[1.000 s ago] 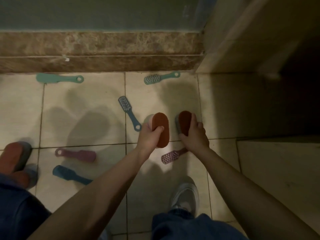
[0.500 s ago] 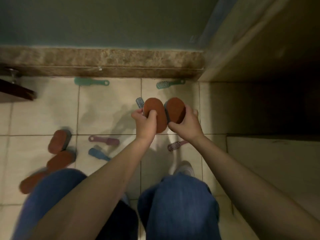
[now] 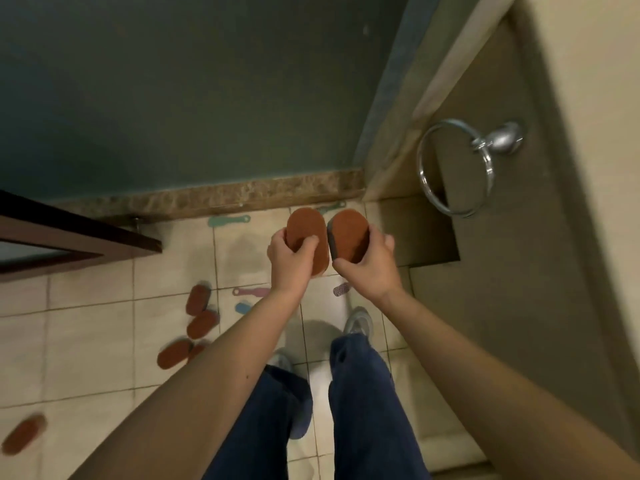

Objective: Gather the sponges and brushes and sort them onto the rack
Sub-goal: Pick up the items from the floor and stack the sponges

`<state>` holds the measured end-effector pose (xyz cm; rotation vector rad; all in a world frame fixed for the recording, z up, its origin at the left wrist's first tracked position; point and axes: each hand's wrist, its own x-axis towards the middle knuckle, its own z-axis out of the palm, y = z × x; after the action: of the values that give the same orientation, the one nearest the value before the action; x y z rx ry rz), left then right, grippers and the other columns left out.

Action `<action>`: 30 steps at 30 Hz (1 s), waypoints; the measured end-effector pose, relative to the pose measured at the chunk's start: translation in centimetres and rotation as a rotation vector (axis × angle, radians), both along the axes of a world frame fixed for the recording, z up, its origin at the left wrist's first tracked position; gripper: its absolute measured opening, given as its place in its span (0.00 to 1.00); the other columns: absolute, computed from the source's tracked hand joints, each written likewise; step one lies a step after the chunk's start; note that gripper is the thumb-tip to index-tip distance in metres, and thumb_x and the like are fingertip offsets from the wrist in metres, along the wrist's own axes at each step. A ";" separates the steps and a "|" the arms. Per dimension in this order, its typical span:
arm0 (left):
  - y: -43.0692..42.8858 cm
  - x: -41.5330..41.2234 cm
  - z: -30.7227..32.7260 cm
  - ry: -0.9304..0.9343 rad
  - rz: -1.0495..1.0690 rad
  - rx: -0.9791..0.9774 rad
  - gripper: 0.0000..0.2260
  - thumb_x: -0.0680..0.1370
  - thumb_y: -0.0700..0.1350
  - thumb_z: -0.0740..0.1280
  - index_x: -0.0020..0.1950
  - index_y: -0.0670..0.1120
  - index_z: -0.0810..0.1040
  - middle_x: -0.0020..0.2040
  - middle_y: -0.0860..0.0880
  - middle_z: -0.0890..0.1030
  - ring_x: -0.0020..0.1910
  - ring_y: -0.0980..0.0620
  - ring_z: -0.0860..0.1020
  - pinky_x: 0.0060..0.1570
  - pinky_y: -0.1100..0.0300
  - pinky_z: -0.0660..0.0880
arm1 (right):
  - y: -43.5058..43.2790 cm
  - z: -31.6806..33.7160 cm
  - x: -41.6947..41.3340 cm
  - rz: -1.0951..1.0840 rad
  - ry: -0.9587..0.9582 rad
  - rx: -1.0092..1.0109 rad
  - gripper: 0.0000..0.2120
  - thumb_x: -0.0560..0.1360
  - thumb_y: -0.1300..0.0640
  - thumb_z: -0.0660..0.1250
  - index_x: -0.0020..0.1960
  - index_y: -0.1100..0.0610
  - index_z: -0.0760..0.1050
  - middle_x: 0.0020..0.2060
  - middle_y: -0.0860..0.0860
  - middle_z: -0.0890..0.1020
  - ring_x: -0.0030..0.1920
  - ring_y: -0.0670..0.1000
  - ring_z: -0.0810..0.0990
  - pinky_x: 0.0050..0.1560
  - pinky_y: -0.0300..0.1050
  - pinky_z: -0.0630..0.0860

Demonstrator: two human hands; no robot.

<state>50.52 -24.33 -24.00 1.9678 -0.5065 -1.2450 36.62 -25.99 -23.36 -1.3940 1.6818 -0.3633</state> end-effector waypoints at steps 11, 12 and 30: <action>2.1 -0.5 19.4 -0.129 -0.290 -0.017 0.38 0.64 0.55 0.77 0.70 0.49 0.66 0.66 0.48 0.65 0.56 0.51 0.73 0.53 0.60 0.68 | 4.8 18.9 -0.8 -0.155 -0.012 -0.120 0.43 0.63 0.41 0.73 0.72 0.46 0.57 0.55 0.46 0.61 0.43 0.41 0.69 0.26 0.28 0.69; 2.2 -0.7 20.3 -0.114 -0.310 -0.021 0.41 0.63 0.55 0.78 0.71 0.49 0.64 0.67 0.48 0.66 0.59 0.50 0.73 0.53 0.59 0.69 | 5.3 20.1 -0.9 -0.176 -0.014 -0.147 0.43 0.63 0.41 0.73 0.72 0.47 0.57 0.55 0.46 0.61 0.43 0.41 0.69 0.36 0.30 0.71; -0.1 -16.1 33.1 -0.037 -0.733 -0.404 0.32 0.68 0.47 0.76 0.62 0.52 0.57 0.56 0.51 0.68 0.42 0.61 0.70 0.25 0.75 0.68 | 8.8 33.2 -14.9 -0.609 0.016 -0.472 0.36 0.62 0.41 0.69 0.67 0.47 0.65 0.55 0.48 0.67 0.46 0.40 0.72 0.45 0.34 0.69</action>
<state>34.44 -24.39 9.07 1.4947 -1.4647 -1.3786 21.69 -17.15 9.83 -1.1628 2.1027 -1.1539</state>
